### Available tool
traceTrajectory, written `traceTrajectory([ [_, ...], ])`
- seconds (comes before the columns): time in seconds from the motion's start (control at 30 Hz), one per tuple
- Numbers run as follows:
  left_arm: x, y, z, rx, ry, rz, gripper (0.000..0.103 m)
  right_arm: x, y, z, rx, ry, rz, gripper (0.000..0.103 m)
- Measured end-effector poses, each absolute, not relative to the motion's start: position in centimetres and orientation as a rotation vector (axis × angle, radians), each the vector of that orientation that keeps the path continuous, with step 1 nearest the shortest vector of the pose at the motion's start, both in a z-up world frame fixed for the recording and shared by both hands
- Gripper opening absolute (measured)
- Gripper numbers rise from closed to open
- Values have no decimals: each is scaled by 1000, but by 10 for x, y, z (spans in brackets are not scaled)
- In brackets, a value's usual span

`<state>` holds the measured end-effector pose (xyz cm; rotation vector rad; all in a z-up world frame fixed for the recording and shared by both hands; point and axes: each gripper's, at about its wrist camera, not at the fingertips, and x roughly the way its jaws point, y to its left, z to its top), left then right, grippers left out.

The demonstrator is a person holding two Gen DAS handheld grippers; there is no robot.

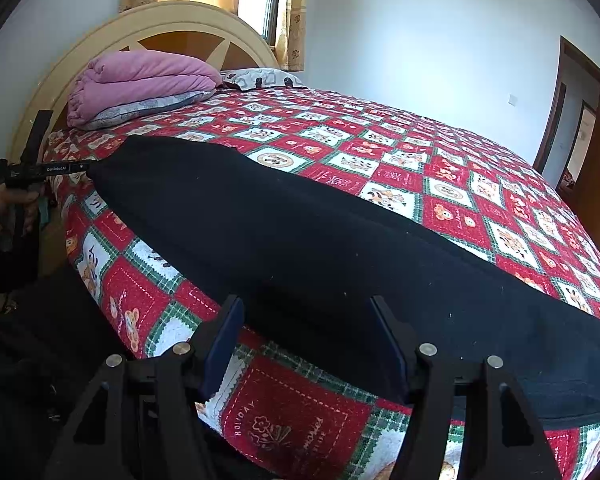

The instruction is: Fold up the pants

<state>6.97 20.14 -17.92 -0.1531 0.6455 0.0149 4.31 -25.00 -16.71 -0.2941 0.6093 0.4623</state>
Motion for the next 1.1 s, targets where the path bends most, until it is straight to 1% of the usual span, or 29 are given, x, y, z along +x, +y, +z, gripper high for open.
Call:
traceTrajectory([
  [0.37,72,204,-186,-209,663,3,34,42,-249,-168,-295,613,462,64],
  [0.47,72,200,-187,-212,665,-36,29,43,-248,-169,-294,615,463,64],
  [0.57,72,197,-186,-195,665,-37,26,42,-247,-171,-299,617,461,64],
  [0.63,73,198,-187,-201,672,-34,19,42,-247,-171,-298,617,461,64],
  [0.67,74,199,-186,-196,673,-33,10,42,-247,-171,-297,617,461,64],
  [0.8,73,207,-186,-252,675,-45,9,43,-247,-173,-315,611,431,64],
  [1.1,74,222,-180,-348,663,-74,8,55,-264,-168,-453,574,320,64],
])
